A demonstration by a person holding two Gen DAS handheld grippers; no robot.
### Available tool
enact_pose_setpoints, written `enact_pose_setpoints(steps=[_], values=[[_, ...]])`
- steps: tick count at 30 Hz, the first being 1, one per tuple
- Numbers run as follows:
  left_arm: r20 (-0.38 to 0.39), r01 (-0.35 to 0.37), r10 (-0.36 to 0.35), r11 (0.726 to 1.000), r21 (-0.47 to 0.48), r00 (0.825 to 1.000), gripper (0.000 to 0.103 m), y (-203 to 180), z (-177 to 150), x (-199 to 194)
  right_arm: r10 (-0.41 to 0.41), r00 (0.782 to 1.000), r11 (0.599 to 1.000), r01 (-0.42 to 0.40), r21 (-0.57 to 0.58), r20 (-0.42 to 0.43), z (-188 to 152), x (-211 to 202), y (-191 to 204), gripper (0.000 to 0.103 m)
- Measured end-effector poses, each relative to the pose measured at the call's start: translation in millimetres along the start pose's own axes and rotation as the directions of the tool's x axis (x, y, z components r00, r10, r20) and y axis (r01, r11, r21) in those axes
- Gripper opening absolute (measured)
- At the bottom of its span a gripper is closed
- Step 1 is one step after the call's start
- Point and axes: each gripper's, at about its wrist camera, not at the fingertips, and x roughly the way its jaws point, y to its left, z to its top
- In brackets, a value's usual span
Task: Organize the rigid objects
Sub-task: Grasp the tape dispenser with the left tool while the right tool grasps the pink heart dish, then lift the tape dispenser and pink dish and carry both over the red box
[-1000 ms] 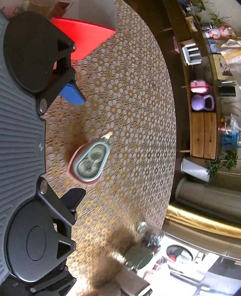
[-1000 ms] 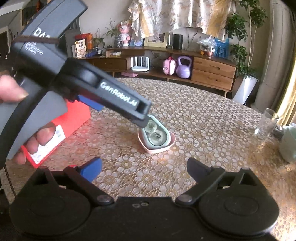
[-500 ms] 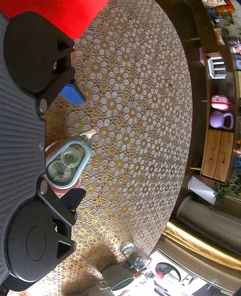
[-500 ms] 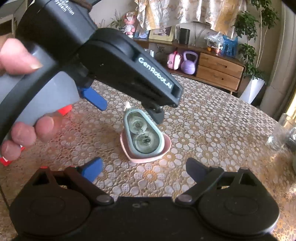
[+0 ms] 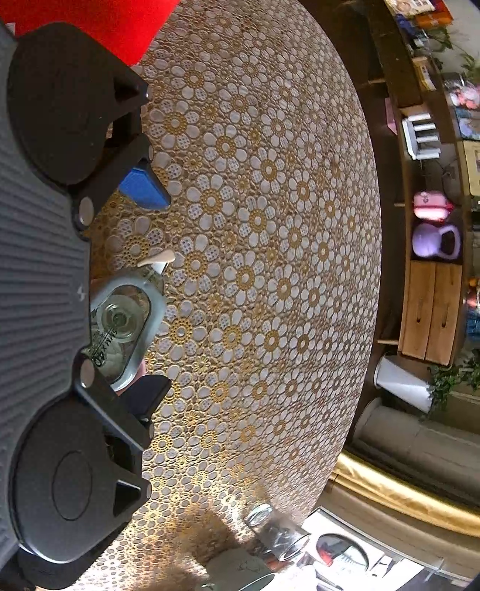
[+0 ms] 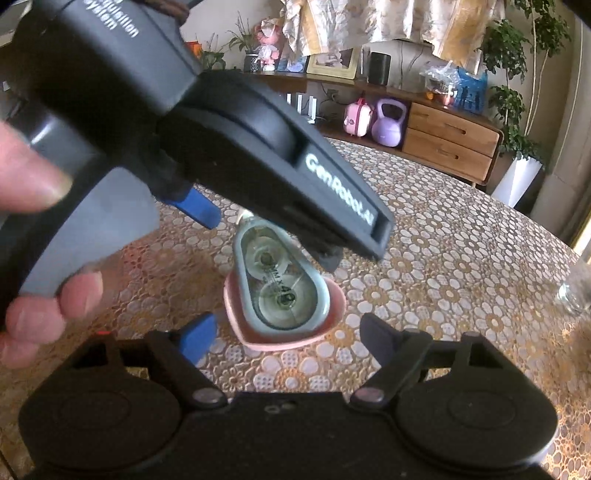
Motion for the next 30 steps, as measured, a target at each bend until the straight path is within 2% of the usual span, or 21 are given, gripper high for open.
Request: enact_pose_setpoints(steps=[4, 8, 11, 20, 24, 27, 30], values=[[0.015, -0.003, 0.002, 1.000, 0.023, 1.000, 0.087, -4.4, -1.2, 0.7, -0.005, 1.000, 1.000, 0.005, 0.003, -0.004, 1.8, 6.1, -2.6, 0.081], [0.029, 0.011, -0.012, 0.999, 0.033, 0.999, 0.065, -7.2, -1.7, -2.0, -0.004, 1.000, 1.000, 0.004, 0.010, -0.005, 2.2, 9.1, -2.1, 0.075], [0.044, 0.004, -0.006, 0.999, 0.044, 0.999, 0.059, -7.0, -2.2, -3.7, 0.007, 1.000, 1.000, -0.007, 0.026, -0.003, 1.7, 8.3, -2.5, 0.068], [0.070, 0.058, -0.060, 0.998, 0.021, 0.996, 0.035, 5.9, 1.8, -14.4, 0.004, 1.000, 1.000, -0.003, 0.027, -0.015, -1.3, 1.8, 2.3, 0.067], [0.076, 0.095, -0.097, 0.995, 0.028, 0.992, 0.029, 9.1, -2.1, -25.0, -0.008, 1.000, 1.000, 0.008, -0.011, -0.021, -6.5, -7.0, 12.1, 0.067], [0.082, 0.132, -0.134, 0.991, 0.025, 0.988, 0.018, 10.8, -4.7, -34.5, 0.000, 1.000, 1.000, -0.001, -0.027, -0.027, -12.3, -15.5, 19.8, 0.067], [0.081, 0.154, -0.156, 0.988, 0.033, 0.984, 0.016, 14.2, -9.4, -46.0, -0.005, 1.000, 0.999, 0.004, -0.035, -0.027, -19.2, -25.7, 26.3, 0.067]])
